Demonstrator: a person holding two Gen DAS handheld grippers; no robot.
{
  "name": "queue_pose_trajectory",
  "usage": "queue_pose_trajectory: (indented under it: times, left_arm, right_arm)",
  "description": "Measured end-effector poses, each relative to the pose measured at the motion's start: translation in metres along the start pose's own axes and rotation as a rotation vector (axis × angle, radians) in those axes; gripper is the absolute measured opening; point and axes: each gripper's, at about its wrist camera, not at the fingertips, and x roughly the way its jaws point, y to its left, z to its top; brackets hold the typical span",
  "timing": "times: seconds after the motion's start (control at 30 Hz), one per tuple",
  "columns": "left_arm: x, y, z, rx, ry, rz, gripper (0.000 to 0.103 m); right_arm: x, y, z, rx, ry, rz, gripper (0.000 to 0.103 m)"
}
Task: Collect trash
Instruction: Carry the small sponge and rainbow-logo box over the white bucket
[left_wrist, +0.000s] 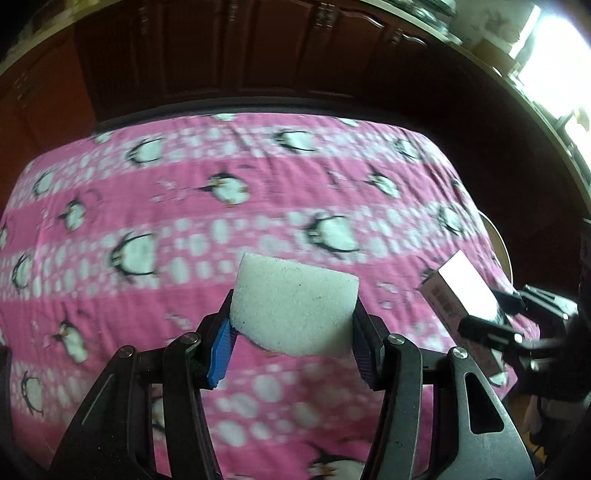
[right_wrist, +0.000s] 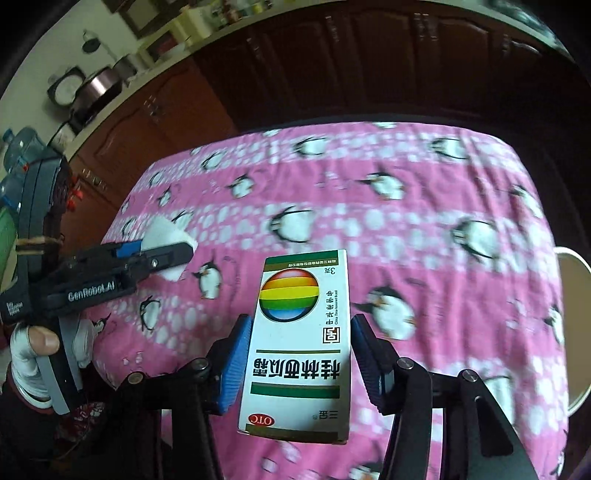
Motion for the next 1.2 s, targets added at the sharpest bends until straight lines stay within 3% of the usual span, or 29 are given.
queue_pose_trajectory:
  times: [0.13, 0.23, 0.47, 0.73, 1.2]
  left_arm:
    - [0.007, -0.025, 0.004, 0.038, 0.013, -0.015, 0.053]
    - [0.012, -0.038, 0.003, 0.057, 0.026, -0.022, 0.053]
    - [0.017, -0.046, 0.002, 0.071, 0.045, -0.018, 0.053]
    - [0.011, -0.057, 0.012, 0.088, 0.027, -0.026, 0.053]
    - [0.025, -0.147, 0.039, 0.224, 0.036, -0.130, 0.053]
  right_arm:
    - [0.000, -0.021, -0.008, 0.023, 0.023, -0.028, 0.051]
    - [0.010, -0.031, -0.015, 0.007, 0.091, -0.066, 0.051]
    - [0.036, -0.030, -0.020, -0.035, 0.158, -0.124, 0.051]
    - [-0.002, -0.044, -0.020, -0.012, 0.053, -0.100, 0.050]
    - [-0.085, -0.158, -0.026, 0.231, -0.091, -0.171, 0.050]
